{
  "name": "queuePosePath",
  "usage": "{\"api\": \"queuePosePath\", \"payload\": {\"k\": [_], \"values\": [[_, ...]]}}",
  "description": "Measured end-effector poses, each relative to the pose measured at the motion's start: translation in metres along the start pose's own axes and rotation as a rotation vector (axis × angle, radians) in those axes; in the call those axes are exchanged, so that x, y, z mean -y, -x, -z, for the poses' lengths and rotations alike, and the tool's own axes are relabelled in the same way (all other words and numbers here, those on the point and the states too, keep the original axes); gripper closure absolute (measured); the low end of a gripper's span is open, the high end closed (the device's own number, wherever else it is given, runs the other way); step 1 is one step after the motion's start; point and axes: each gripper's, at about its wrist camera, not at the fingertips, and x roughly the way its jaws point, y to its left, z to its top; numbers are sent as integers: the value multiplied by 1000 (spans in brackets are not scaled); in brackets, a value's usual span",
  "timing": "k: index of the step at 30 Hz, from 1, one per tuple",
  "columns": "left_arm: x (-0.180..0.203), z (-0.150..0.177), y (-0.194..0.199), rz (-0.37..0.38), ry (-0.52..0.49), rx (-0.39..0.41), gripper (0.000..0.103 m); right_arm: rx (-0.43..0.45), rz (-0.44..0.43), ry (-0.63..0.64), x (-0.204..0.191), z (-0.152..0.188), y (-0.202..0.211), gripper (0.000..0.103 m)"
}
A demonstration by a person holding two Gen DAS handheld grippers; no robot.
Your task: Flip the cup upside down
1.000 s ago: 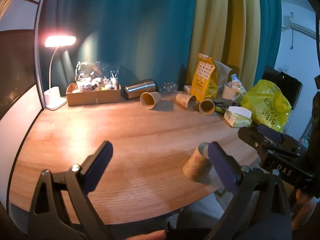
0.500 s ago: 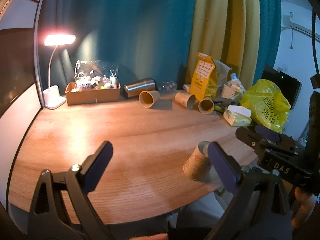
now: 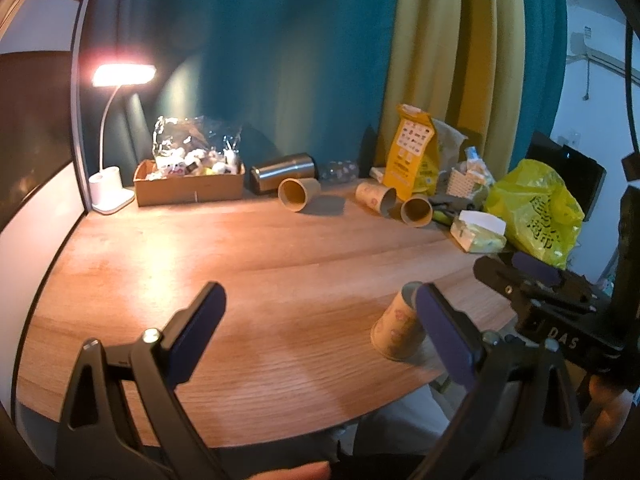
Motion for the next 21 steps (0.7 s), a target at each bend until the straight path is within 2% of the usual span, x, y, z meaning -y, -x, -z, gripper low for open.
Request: {"api": "queuePosePath", "payload": {"k": [21], "values": [[3,2,3,-7,-4,7,6,-17,-5,-2,1,5,-5,23]]}}
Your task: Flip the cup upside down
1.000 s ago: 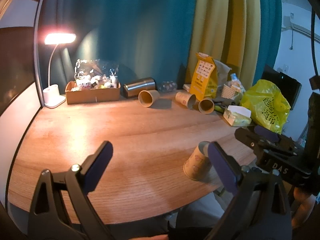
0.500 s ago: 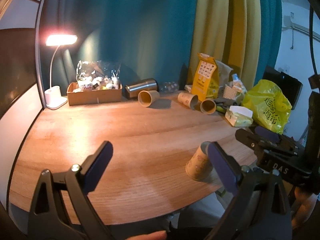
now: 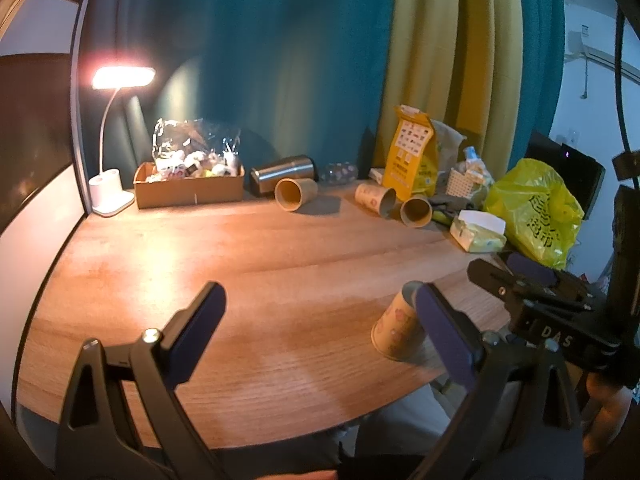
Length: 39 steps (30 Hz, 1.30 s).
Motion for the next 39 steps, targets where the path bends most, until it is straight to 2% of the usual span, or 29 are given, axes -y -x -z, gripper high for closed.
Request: {"api": "queuePosePath", "payload": {"k": [39], "values": [[-2,2,0,9,2,-6,6,-11,-4,3,-4,3,-3,23]]}}
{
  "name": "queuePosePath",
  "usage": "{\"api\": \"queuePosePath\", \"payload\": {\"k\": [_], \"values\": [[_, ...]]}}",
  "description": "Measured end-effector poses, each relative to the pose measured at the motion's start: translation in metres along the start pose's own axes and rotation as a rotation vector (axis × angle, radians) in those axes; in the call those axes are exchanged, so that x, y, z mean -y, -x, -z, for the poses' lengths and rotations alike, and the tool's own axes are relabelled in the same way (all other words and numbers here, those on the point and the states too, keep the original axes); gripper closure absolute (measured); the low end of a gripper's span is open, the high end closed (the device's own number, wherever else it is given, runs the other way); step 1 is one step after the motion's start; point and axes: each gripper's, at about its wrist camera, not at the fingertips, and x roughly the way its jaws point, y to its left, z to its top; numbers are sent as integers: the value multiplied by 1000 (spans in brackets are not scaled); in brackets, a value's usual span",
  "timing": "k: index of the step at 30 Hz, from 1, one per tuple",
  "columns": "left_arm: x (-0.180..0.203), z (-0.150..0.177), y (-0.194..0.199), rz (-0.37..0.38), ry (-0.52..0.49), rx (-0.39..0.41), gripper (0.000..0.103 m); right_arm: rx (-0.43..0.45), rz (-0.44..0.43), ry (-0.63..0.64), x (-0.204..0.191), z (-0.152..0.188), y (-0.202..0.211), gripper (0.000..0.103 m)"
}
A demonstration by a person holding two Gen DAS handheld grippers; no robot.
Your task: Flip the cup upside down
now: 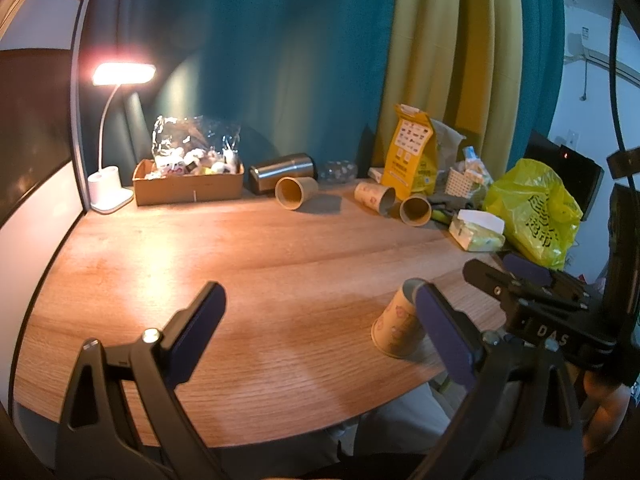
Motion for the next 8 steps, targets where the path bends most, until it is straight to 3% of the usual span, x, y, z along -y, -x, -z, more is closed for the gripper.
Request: {"api": "queuePosePath", "payload": {"k": [8], "values": [[-1,0,-1,-7,6,4,6,-6,2,-1,-1,1,-1,23]]}}
